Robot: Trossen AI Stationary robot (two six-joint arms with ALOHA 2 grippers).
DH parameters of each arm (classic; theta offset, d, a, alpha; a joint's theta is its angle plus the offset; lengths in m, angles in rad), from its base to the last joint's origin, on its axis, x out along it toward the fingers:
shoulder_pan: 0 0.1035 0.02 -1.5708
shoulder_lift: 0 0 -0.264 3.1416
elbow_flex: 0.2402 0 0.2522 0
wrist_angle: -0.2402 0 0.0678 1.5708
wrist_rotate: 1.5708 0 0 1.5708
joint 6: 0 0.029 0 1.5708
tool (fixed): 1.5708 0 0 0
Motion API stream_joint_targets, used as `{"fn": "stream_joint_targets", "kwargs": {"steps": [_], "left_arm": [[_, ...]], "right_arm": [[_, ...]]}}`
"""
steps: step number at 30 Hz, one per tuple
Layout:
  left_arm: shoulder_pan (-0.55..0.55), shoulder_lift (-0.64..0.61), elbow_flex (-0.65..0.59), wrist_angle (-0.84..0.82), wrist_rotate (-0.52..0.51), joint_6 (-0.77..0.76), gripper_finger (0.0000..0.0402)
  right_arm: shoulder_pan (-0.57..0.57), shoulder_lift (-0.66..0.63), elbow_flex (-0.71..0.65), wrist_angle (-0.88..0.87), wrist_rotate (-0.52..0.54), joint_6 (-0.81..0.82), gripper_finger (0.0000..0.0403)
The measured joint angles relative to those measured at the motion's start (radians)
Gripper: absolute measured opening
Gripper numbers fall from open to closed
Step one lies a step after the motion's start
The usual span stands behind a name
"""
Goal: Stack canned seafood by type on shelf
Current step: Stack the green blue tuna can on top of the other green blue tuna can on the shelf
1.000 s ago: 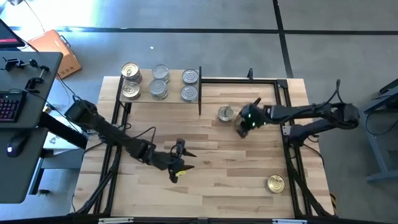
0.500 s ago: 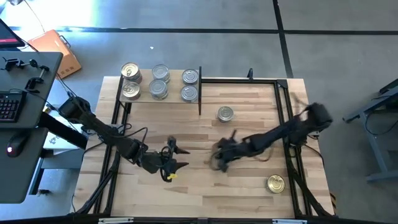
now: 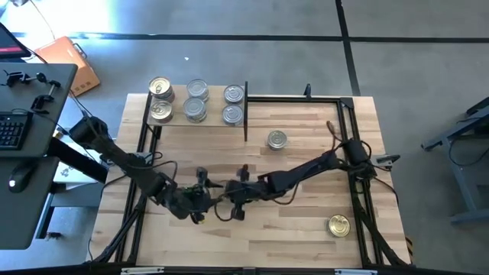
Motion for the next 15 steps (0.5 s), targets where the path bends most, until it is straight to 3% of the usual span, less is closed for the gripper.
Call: {"fn": "stream_joint_targets", "kwargs": {"steps": [4, 7, 12, 15], "left_arm": [[-0.023, -0.034, -0.001, -0.128, -0.019, -0.16, 0.0209], [-0.028, -0.036, -0.043, -0.171, 0.015, -0.269, 0.0209], [-0.024, -0.024, -0.146, -0.088, 0.186, -0.383, 0.0209], [-0.007, -0.003, -0.21, -0.011, 0.2, -0.413, 0.0209]], "right_arm": [[-0.009, -0.03, -0.013, -0.072, 0.014, -0.113, 0.0016], [-0.017, -0.029, -0.014, -0.122, 0.011, -0.199, 0.0052], [-0.056, -0.011, -0.015, -0.191, 0.043, -0.262, 0.0134], [-0.085, -0.007, -0.015, -0.206, 0.14, -0.242, 0.0169]]}}
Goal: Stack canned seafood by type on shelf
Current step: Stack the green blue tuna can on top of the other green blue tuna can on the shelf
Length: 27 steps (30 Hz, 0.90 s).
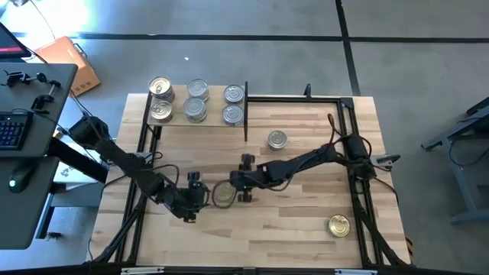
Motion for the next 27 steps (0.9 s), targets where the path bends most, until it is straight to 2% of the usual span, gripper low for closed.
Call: {"fn": "stream_joint_targets", "kwargs": {"steps": [3, 12, 20, 23, 27], "left_arm": [[0.03, 0.029, -0.05, 0.035, -0.016, -0.019, 0.0209], [0.147, 0.073, -0.081, 0.206, -0.067, 0.044, 0.0209], [0.206, 0.058, -0.081, 0.235, -0.175, 0.089, 0.0209], [0.19, 0.022, -0.08, 0.224, -0.139, 0.113, 0.0209], [0.146, -0.027, -0.079, 0.188, 0.025, 0.113, 0.0209]], "right_arm": [[-0.032, 0.006, 0.002, 0.01, 0.045, 0.068, 0.018], [-0.048, 0.018, 0.001, 0.006, -0.211, 0.128, 0.0181], [0.049, -0.007, 0.002, -0.192, -0.223, 0.306, 0.0181], [0.091, -0.008, 0.002, -0.216, -0.204, 0.223, 0.0181], [0.138, 0.005, -0.023, -0.076, -0.153, -0.032, 0.0181]]}}
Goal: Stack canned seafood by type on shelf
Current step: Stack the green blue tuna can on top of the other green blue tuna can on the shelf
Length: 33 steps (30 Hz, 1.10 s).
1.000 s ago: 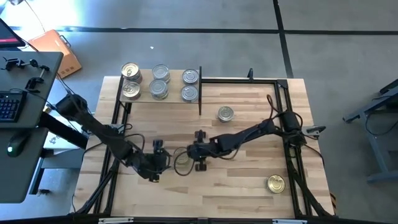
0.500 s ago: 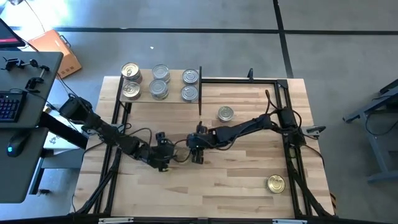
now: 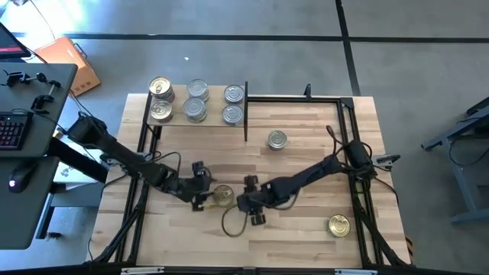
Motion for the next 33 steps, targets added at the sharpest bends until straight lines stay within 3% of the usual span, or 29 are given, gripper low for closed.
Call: {"fn": "stream_joint_targets", "kwargs": {"steps": [5, 8, 15, 21, 26, 33], "left_arm": [[-0.055, 0.001, -0.001, -0.1, 0.07, -0.123, 0.0209], [-0.07, 0.022, -0.004, -0.133, 0.058, -0.163, 0.0209], [-0.033, 0.097, -0.058, 0.061, 0.038, -0.058, 0.0209], [0.018, 0.124, -0.06, 0.124, 0.037, 0.047, 0.0209], [0.041, 0.119, -0.062, 0.144, -0.069, 0.09, 0.0209], [-0.009, 0.097, -0.045, 0.155, -0.106, 0.233, 0.0209]], "right_arm": [[0.014, 0.002, -0.068, 0.26, 0.09, -0.245, 0.0181], [0.002, 0.007, -0.075, 0.343, 0.052, -0.344, 0.0181], [-0.06, 0.043, -0.076, 0.354, -0.03, -0.475, 0.0177], [-0.072, 0.055, -0.074, 0.337, -0.029, -0.469, 0.0104], [-0.051, 0.053, -0.07, 0.349, -0.039, -0.345, 0.0013], [-0.04, 0.019, -0.074, 0.288, -0.027, -0.136, 0.0004]]}}
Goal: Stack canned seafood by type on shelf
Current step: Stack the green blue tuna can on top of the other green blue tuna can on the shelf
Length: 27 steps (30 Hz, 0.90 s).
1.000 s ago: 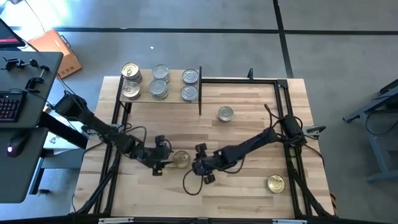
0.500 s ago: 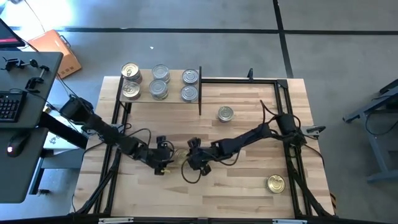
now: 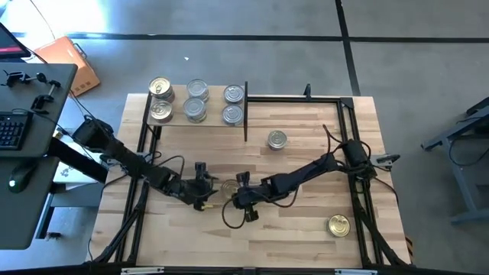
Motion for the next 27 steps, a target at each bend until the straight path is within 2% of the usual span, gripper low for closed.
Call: {"fn": "stream_joint_targets", "kwargs": {"steps": [8, 19, 27], "left_arm": [[-0.076, 0.016, 0.027, 0.04, 0.003, 0.215, 0.0209], [-0.078, 0.128, 0.027, 0.167, -0.023, 0.237, 0.0209], [-0.073, 0.246, 0.027, 0.293, -0.026, 0.402, 0.0209]], "right_arm": [[-0.017, -0.059, -0.004, -0.059, -0.003, 0.113, 0.0001], [-0.017, -0.059, 0.0, -0.049, 0.001, 0.156, 0.0], [-0.036, -0.06, 0.001, -0.041, 0.001, 0.212, 0.0]]}}
